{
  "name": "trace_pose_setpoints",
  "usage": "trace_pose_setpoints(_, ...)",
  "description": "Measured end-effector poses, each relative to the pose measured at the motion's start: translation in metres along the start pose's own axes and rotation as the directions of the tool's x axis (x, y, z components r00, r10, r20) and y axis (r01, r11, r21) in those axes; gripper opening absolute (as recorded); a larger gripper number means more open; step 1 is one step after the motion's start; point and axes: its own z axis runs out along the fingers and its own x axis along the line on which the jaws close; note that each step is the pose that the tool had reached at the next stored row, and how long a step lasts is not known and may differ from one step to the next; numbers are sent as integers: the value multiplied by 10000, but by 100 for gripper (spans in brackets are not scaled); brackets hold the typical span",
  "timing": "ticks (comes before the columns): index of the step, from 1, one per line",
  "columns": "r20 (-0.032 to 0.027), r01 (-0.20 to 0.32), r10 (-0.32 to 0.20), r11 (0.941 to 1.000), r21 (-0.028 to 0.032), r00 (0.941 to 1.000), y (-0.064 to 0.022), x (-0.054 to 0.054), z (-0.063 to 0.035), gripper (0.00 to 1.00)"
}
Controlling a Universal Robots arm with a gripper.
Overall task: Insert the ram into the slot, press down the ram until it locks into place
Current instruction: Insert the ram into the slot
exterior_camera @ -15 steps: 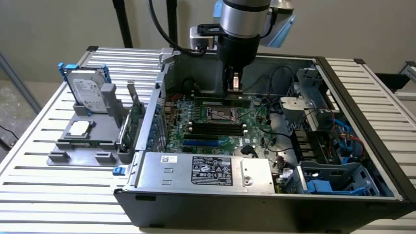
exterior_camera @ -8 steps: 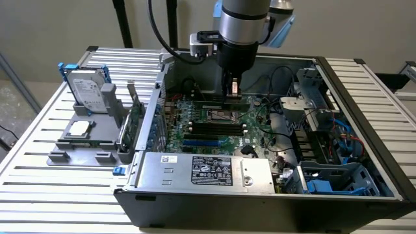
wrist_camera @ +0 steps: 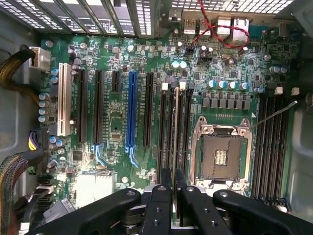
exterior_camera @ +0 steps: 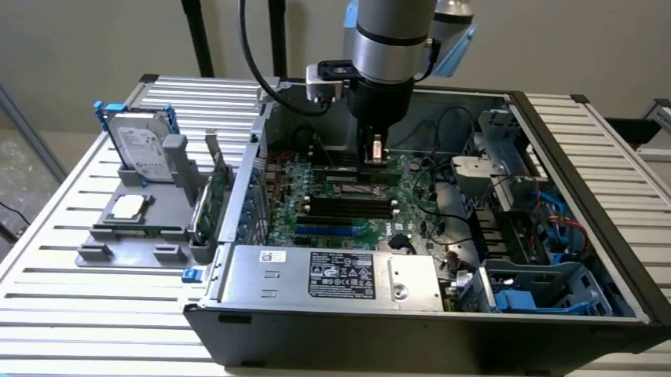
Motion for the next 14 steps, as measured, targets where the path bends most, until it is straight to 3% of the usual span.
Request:
trace_pose_setpoints(10, -7, 1, 0, 10000, 95, 10000, 1, 3, 177, 14)
trace_pose_setpoints(14, -59, 1, -1, 10000, 100, 10000, 21, 4, 227, 14)
